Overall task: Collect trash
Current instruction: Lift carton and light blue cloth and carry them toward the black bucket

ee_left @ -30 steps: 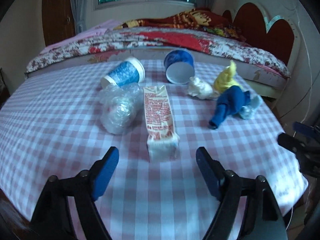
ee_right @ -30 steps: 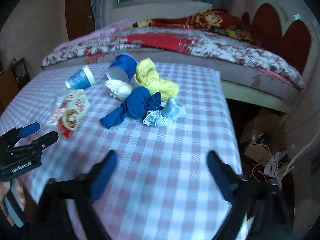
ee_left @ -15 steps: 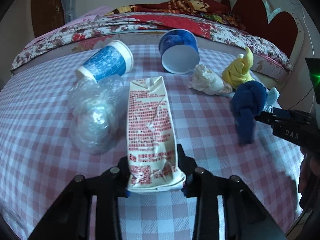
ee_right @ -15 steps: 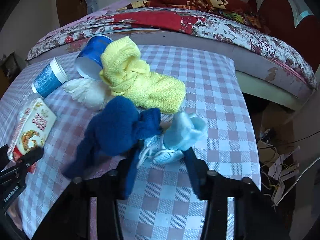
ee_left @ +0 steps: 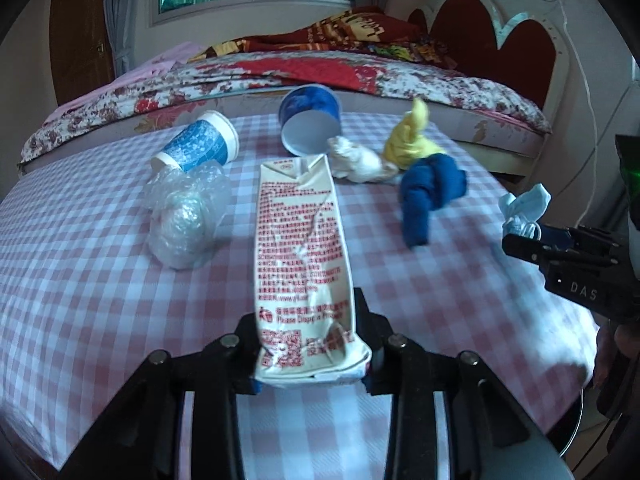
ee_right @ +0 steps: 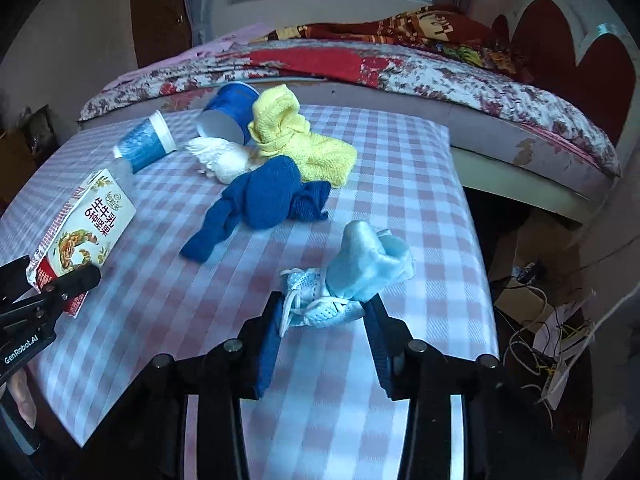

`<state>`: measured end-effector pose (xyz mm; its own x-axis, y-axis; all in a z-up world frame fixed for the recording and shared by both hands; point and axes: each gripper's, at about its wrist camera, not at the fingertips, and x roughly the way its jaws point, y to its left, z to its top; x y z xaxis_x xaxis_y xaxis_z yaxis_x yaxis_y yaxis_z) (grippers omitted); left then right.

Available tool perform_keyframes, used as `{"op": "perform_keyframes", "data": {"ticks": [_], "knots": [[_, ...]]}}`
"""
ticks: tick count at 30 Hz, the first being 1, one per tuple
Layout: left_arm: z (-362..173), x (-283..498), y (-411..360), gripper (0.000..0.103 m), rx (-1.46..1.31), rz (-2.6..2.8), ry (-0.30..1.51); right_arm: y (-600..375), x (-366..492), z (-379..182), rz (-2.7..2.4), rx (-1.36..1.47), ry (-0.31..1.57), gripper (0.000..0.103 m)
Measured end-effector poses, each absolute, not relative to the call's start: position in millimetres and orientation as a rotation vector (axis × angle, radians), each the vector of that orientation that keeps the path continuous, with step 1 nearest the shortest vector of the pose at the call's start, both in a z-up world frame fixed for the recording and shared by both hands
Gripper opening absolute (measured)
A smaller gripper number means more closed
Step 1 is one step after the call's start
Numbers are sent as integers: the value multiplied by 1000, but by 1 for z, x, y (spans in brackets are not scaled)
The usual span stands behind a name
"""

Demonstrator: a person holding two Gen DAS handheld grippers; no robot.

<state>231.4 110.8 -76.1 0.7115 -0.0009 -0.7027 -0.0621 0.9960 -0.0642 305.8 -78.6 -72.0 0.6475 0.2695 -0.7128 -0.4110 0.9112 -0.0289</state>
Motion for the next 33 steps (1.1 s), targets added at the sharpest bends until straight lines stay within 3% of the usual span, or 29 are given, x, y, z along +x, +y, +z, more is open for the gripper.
{"op": "perform_keyframes", "data": {"ticks": [15,33], "knots": [[-55,165,62,35,-69,-72,715,-144,189,-40,341,-158,633,42],[-54,124,-32,35,54,-242,698,-250,110,-69,169,2,663,42]]}}
